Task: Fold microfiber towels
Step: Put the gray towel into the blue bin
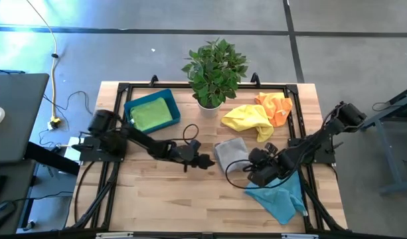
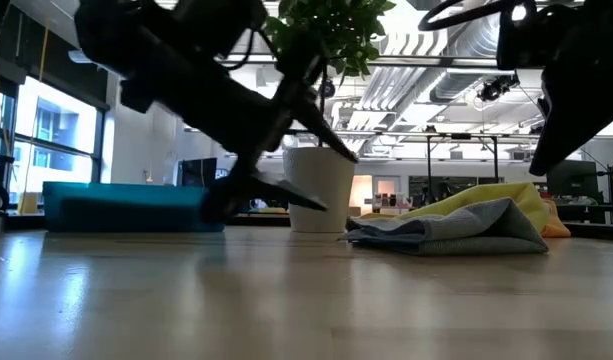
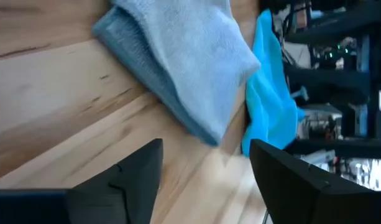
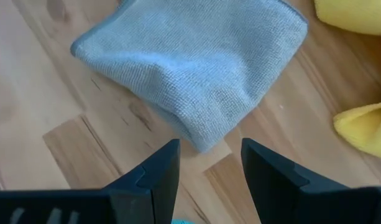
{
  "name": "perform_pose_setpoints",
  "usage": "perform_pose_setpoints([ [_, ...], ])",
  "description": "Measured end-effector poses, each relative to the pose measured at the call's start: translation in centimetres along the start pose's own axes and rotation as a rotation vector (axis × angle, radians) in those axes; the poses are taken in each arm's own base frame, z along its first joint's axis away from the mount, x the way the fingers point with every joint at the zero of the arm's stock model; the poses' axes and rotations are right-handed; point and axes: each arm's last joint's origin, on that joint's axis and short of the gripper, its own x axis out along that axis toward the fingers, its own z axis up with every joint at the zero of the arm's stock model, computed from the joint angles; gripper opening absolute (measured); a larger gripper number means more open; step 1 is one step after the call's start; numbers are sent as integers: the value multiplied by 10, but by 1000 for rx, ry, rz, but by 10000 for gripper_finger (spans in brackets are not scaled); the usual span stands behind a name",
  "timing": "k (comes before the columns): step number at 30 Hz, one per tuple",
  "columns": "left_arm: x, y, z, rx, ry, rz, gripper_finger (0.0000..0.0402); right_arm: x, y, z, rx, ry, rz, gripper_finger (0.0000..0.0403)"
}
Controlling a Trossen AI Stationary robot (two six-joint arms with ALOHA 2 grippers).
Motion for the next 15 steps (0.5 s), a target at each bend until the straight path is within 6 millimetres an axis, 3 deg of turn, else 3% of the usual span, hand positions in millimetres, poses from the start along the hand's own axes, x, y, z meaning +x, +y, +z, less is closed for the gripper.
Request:
perform_pose_setpoints([
  [3, 16, -10, 0, -4, -29, -10, 236, 0, -1, 0, -29, 7, -4, 165],
  [8, 38, -22, 3, 10, -56, 116, 236, 0, -3, -2, -55, 40, -20, 165],
  [15, 57, -56, 18, 234, -130, 89, 236, 0, -5, -4, -70, 53, -37, 165],
])
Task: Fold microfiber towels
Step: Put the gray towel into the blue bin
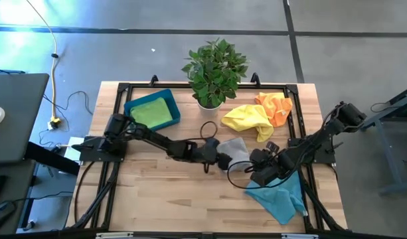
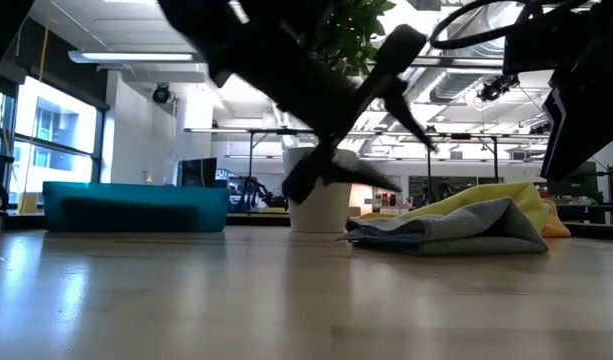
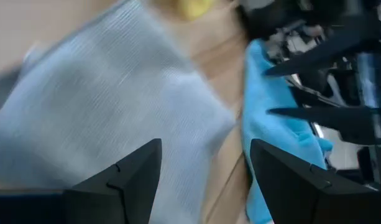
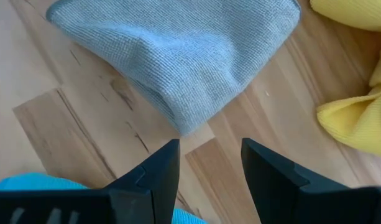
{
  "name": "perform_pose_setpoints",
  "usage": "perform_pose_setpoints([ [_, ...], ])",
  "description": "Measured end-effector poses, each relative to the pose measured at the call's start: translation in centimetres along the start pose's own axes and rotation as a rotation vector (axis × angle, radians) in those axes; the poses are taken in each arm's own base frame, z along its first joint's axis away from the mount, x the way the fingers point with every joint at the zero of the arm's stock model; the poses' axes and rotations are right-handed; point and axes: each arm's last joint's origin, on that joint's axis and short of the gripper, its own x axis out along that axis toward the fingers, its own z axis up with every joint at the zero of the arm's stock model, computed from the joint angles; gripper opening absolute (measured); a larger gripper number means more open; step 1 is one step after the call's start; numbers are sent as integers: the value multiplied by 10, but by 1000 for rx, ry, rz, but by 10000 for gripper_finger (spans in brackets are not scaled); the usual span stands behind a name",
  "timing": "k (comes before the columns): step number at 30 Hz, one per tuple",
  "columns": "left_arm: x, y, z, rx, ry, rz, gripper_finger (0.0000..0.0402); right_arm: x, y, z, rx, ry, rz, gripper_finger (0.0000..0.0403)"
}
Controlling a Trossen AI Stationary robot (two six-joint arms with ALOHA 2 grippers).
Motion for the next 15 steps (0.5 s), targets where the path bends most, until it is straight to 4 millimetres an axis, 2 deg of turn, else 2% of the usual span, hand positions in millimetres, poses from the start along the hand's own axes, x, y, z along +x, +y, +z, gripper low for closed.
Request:
perform_pose_setpoints([
  [4, 8, -4, 9, 138, -16, 8, 236, 0, 0, 0, -1, -2, 0, 165],
  [10, 20, 15, 7, 167, 50, 86, 236, 0, 0, 0, 29, -2, 0, 165],
  [15, 19, 31, 1, 300, 155, 210, 236, 0, 0, 0, 71, -2, 1, 165],
])
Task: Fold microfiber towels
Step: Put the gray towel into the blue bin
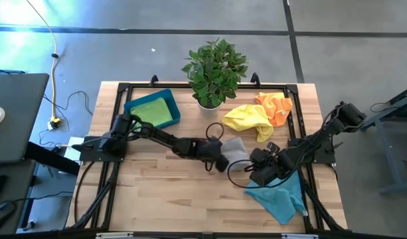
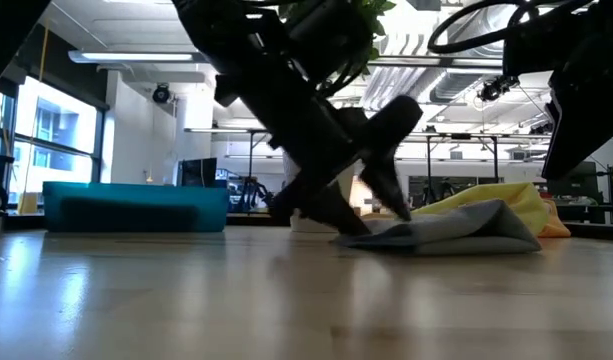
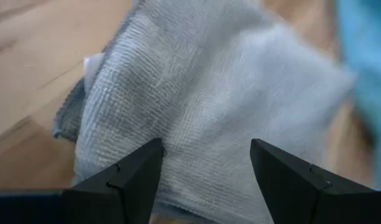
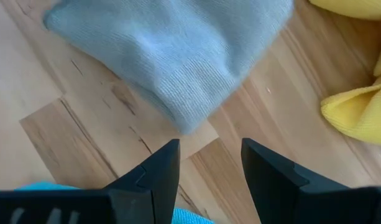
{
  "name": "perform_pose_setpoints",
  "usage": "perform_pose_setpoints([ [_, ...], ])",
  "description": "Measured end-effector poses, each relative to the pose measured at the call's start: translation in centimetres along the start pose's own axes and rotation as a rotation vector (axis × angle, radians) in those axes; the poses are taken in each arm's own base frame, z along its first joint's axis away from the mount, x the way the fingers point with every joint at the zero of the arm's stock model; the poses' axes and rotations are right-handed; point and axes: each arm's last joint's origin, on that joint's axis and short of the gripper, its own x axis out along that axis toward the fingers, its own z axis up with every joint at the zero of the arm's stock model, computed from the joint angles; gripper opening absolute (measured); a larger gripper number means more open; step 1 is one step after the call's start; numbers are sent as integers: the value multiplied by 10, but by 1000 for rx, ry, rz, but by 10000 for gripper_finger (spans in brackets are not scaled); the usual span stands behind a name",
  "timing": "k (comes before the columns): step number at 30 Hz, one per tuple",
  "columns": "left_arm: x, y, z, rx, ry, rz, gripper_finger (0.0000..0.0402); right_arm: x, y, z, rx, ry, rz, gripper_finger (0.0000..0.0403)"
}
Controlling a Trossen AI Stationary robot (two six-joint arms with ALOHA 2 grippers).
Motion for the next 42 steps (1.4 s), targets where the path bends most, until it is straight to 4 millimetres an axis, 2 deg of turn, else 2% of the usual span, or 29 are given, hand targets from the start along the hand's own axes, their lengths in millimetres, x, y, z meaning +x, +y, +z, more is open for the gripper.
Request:
perform_pose_setpoints([
  [10, -18, 9, -17, 314, 266, 99, 236, 3, -3, 6, 36, -2, -5, 165],
  [15, -43, 14, -23, 446, 370, 221, 236, 6, -4, 12, 69, -9, -4, 165],
  [22, -83, 23, -21, 508, 498, 359, 236, 9, -6, 19, 106, -21, -1, 165],
  [26, -110, 14, -13, 449, 451, 331, 236, 10, -9, 22, 119, -19, -13, 165],
  [32, -143, 12, 0, 217, 326, 390, 236, 14, -21, 26, 124, 17, -94, 165],
  [37, -147, 24, 4, 92, 297, 508, 236, 23, -46, 22, 114, 68, -192, 165],
  [42, -134, 44, -10, -52, 336, 560, 236, 31, -69, 10, 229, 49, -106, 165],
])
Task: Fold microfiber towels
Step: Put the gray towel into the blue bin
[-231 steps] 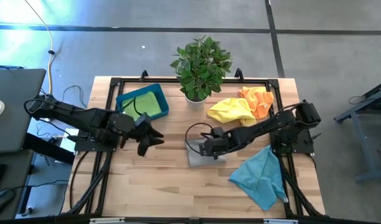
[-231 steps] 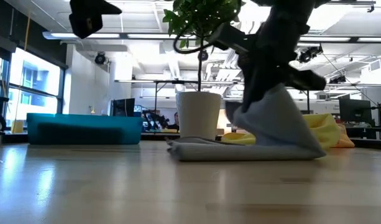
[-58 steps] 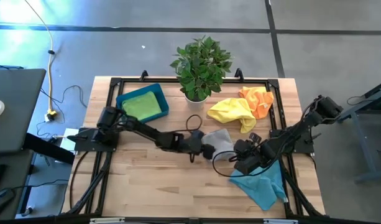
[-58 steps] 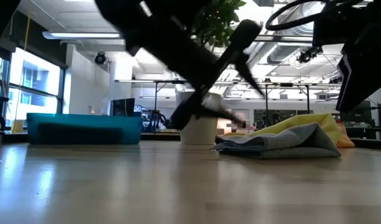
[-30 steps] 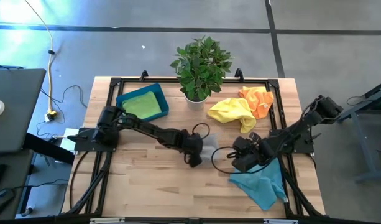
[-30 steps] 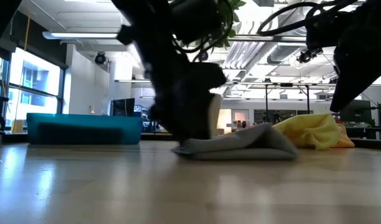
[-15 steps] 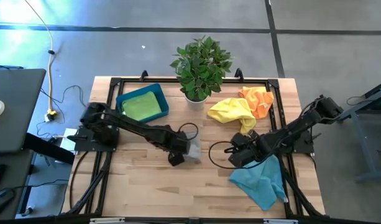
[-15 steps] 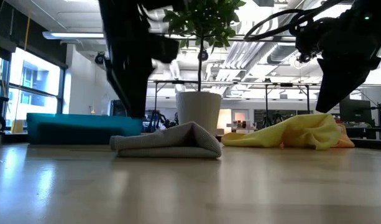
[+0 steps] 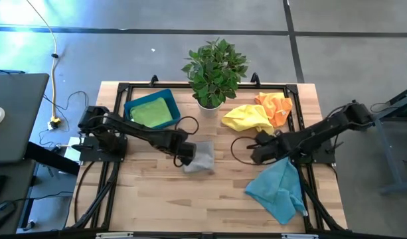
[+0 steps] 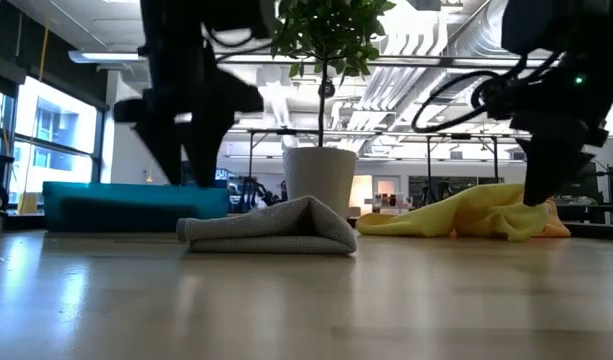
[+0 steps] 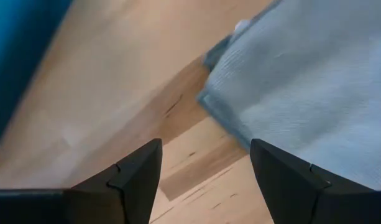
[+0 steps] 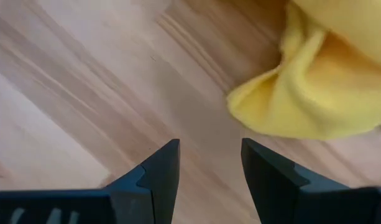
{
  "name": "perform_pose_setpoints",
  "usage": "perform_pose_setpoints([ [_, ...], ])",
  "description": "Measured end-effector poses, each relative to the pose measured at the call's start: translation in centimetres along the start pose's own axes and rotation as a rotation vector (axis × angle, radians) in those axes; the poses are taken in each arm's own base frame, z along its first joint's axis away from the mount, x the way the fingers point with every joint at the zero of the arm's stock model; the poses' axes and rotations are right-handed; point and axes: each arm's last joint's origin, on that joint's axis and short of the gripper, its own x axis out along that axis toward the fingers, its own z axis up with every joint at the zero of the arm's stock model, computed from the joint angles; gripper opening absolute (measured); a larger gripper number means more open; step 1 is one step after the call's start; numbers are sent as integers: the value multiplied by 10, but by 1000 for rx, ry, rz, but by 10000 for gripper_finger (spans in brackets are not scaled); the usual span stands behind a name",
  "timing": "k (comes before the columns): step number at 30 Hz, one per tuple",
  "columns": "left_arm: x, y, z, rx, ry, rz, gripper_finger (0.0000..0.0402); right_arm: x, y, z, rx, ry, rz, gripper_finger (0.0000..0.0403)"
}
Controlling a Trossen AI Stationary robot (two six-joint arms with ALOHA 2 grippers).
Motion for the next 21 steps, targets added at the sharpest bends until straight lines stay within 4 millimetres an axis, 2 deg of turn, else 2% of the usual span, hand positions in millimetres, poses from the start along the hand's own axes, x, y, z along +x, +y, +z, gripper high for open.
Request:
perform_pose_setpoints([
  [4, 24, 7, -7, -98, 42, -37, 236, 0, -12, -2, 71, -58, 109, 165],
  [9, 46, -1, -9, -223, 6, -247, 236, -3, -23, -1, 118, -103, 170, 165],
  [14, 53, 3, -11, -332, -52, -231, 236, -6, -26, 2, 106, -129, 193, 165],
  [21, 50, -1, -14, -330, -59, -252, 236, -7, -25, 3, 112, -136, 204, 165],
])
